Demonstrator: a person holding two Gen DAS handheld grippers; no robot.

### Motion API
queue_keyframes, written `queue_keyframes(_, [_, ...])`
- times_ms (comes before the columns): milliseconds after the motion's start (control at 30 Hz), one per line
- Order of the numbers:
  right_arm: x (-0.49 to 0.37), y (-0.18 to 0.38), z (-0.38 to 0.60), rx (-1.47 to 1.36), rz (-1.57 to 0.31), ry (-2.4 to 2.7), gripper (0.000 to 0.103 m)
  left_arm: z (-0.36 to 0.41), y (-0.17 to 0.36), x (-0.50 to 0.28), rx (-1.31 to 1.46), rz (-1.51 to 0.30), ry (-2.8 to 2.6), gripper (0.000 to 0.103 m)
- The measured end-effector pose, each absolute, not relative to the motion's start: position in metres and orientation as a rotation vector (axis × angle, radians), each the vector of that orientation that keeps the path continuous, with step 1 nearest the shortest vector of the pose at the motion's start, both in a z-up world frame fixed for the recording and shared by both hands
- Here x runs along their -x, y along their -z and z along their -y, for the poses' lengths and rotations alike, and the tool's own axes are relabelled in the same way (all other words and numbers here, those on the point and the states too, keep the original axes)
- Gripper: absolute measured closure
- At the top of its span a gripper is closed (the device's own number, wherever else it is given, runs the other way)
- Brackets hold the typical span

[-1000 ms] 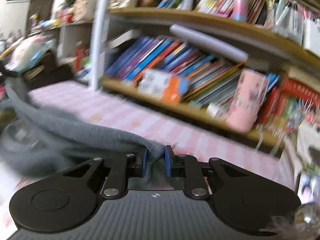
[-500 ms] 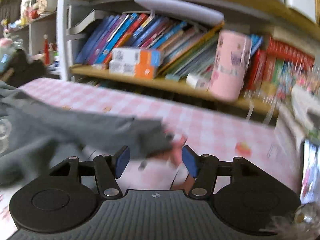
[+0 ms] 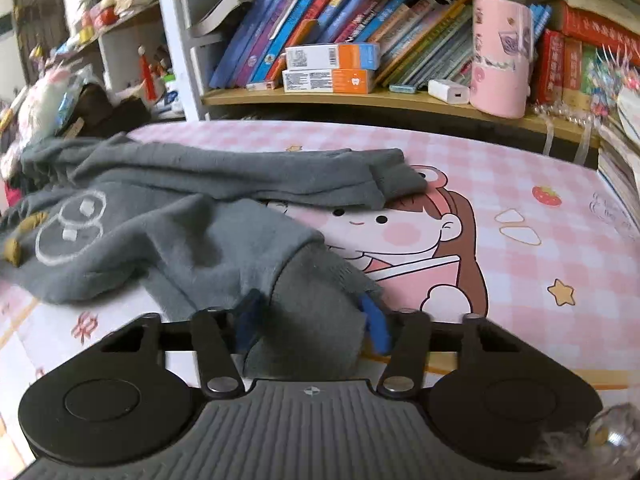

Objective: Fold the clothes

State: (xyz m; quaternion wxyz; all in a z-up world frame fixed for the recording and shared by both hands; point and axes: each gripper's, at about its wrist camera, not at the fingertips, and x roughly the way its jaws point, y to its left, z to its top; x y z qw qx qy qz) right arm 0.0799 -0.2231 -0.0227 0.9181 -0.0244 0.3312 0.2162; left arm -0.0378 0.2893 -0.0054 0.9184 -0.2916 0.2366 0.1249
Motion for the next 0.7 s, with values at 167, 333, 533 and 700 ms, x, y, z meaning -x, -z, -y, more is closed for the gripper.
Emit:
queue_keyframes(167, [-0.047, 0.018, 0.228, 0.131, -0.682, -0.489, 0.082, -0.293, 0.004, 0.046, 0.608, -0.474, -0.286, 0.032])
queue_keyframes(333, [-0.007, 0.004, 0.266, 0.182, -0.667, -0.398, 0.082, -0.297, 0.007, 0.046, 0.605, -0.49, -0.295, 0.032])
queue_keyframes(533, [0.013, 0.018, 0.306, 0.16, -0.701, -0.254, 0.06, -0.288, 0.019, 0.034, 0.632, -0.514, -0.262, 0.032])
queue_keyframes(700, [0.018, 0.021, 0.306, 0.144, -0.685, -0.24, 0.058, -0.265, 0.021, 0.02, 0.59, -0.553, -0.172, 0.06])
